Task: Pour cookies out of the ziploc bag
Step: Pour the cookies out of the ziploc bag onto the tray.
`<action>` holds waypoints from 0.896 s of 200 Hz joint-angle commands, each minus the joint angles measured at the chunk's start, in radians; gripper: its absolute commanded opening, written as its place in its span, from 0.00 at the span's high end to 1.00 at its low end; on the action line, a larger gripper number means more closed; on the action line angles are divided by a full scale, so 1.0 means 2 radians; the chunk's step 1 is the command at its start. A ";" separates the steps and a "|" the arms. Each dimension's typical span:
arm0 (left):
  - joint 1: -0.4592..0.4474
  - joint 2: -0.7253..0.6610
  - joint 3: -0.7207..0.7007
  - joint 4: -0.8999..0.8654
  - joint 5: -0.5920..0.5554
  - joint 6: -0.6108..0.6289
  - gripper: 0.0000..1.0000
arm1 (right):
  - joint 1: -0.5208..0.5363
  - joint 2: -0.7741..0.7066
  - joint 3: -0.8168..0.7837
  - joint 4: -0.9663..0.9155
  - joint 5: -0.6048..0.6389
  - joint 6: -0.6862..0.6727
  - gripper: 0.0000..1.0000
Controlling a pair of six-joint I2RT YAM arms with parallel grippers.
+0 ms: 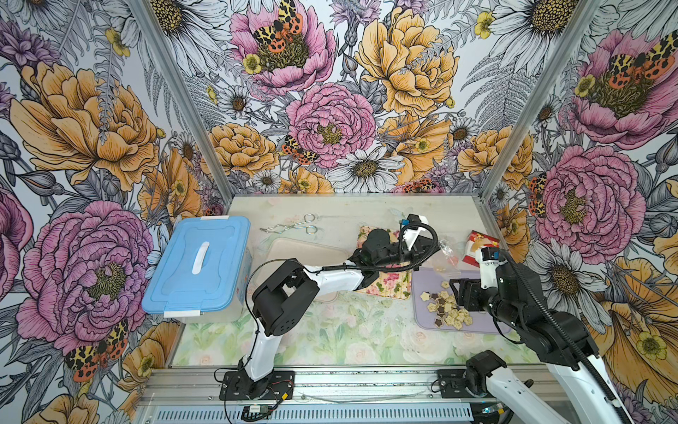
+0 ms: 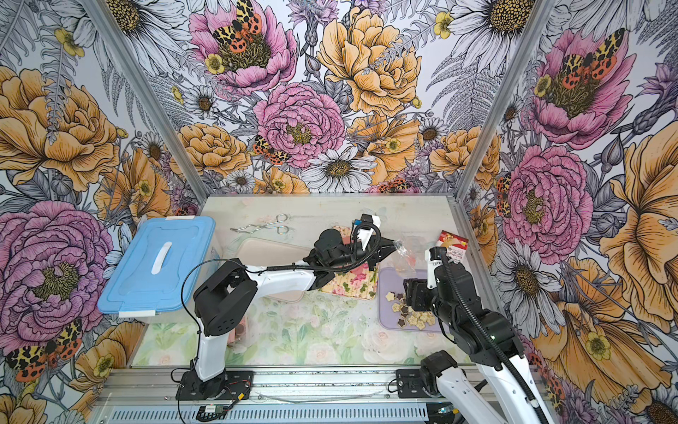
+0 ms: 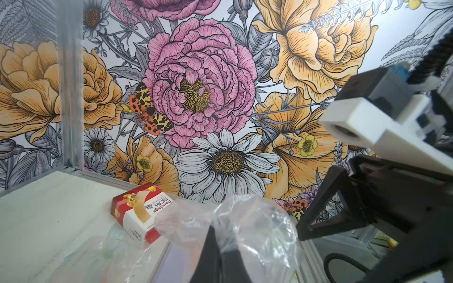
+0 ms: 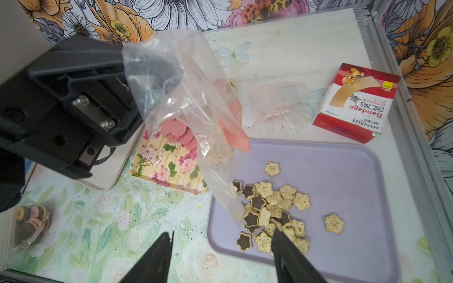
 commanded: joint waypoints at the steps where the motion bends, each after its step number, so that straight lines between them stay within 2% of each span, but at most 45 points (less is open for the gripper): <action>1: 0.000 0.008 -0.008 0.018 0.017 -0.001 1.00 | -0.003 0.006 0.011 0.025 0.002 0.007 0.37; 21: -0.007 0.046 -0.009 0.043 0.026 0.001 1.00 | -0.003 0.012 0.010 0.028 -0.001 0.013 0.45; 37: -0.014 0.075 -0.006 0.050 0.023 0.005 1.00 | -0.003 0.015 0.004 0.031 0.010 0.017 0.45; 57: -0.026 0.099 0.001 0.018 0.007 0.041 1.00 | -0.002 0.022 -0.007 0.034 0.026 0.019 0.45; 78: -0.037 0.098 -0.006 -0.048 -0.045 0.077 1.00 | -0.002 0.022 -0.017 0.040 0.030 0.021 0.54; 98: -0.044 0.081 -0.026 -0.097 -0.108 0.102 1.00 | -0.001 0.014 -0.020 0.046 0.030 0.024 0.53; 111: -0.048 0.072 -0.032 -0.119 -0.138 0.119 0.81 | -0.001 0.012 -0.022 0.050 0.029 0.025 0.52; 128: -0.047 0.070 -0.031 -0.135 -0.140 0.139 0.65 | -0.001 0.011 -0.027 0.055 0.029 0.029 0.52; 138: -0.046 0.067 -0.035 -0.132 -0.136 0.145 0.51 | 0.000 0.009 -0.031 0.058 0.027 0.030 0.52; 148: -0.048 0.060 -0.048 -0.118 -0.137 0.148 0.41 | 0.000 0.005 -0.035 0.061 0.027 0.031 0.52; 179: -0.061 0.031 -0.082 -0.111 -0.133 0.156 0.39 | 0.001 -0.009 -0.036 0.061 0.023 0.029 0.51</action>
